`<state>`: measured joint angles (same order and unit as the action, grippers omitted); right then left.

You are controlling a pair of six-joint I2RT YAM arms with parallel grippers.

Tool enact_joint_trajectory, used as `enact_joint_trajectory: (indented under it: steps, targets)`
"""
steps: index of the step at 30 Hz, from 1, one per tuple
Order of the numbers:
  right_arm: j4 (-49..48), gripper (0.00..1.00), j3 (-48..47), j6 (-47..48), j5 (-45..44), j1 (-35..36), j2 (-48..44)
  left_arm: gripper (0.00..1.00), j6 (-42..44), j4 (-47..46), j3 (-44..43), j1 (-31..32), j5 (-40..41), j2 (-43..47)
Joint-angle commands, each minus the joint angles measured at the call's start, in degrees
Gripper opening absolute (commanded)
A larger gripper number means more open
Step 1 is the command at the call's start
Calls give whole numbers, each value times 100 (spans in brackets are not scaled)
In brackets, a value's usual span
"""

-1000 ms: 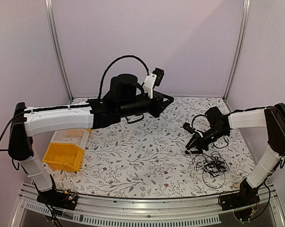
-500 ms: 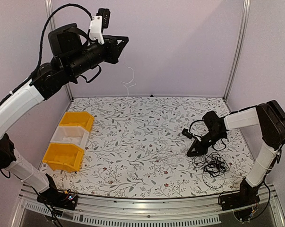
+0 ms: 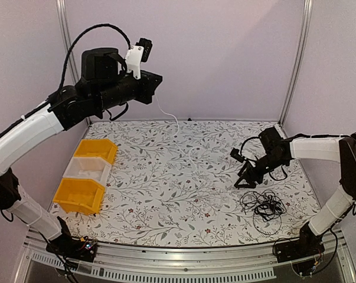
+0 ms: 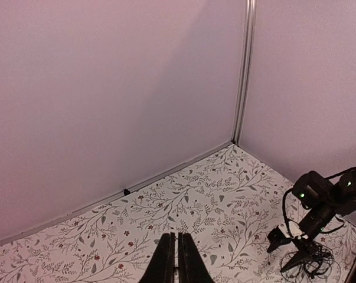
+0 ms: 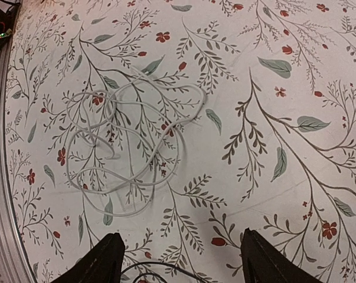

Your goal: Untangle the cables

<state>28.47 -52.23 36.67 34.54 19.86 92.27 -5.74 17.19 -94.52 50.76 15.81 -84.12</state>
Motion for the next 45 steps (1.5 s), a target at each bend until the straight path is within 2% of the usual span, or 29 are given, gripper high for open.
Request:
enact_joint_trajectory:
  steps: [1, 9, 14, 18, 37, 45]
  targets:
    - [126, 74, -59, 97, -311, -14, -496, 0, -316, 436, 345, -57, 408, 302]
    - [-323, 75, 309, -110, -364, -180, -793, 0, -592, 1003, 963, -356, 888, 780]
    - [-493, 76, 406, -109, -786, -183, -465, 0, -800, 1103, 1106, -1043, 648, 897]
    - [-484, 77, 415, -107, -775, -177, -285, 0, -770, 1156, 961, -1603, 607, 839]
    - [-593, 80, 573, -24, -1162, -177, -203, 0, -338, 1208, 381, -3738, 182, 472]
    - [-584, 81, 590, -2, -1239, -178, -115, 0, -389, 967, 785, -4410, -49, 295]
